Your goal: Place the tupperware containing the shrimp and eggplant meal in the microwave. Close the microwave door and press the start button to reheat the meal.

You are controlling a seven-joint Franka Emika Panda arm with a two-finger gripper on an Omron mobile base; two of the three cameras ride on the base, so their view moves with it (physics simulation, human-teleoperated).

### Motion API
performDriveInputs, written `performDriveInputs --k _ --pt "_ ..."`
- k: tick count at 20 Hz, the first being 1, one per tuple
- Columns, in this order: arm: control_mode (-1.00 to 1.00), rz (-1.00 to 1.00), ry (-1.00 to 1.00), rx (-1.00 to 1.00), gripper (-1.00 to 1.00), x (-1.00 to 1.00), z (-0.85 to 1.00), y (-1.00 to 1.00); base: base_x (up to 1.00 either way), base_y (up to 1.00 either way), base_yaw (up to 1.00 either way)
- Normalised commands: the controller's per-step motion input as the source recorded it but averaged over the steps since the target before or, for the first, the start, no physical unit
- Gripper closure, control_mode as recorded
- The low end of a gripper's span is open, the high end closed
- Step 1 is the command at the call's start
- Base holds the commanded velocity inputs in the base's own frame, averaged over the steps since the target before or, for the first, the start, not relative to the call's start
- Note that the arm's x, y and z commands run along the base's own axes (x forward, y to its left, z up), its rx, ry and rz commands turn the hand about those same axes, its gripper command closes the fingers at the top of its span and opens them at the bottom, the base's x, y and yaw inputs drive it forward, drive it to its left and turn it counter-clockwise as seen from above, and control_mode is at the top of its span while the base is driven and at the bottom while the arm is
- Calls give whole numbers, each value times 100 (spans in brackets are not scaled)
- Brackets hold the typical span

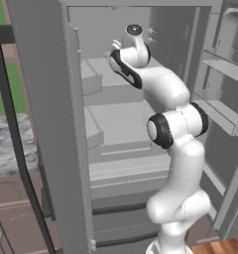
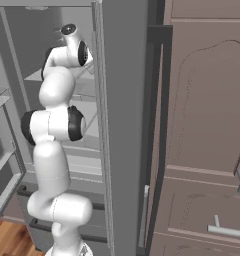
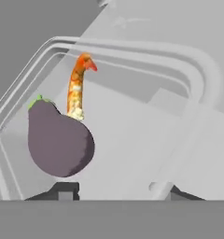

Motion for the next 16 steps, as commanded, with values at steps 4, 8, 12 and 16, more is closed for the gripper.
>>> performDriveInputs --k 4,8,12,16 --pt "-100 0 2 0 100 0 -9 0 0 0 0" --pt "-100 0 0 0 100 0 0 0 0 0 0" --pt "-100 0 -2 0 100 -10 -2 -2 0 0 0" --pt "-100 -6 -6 0 100 -51 0 -1 0 0 0"
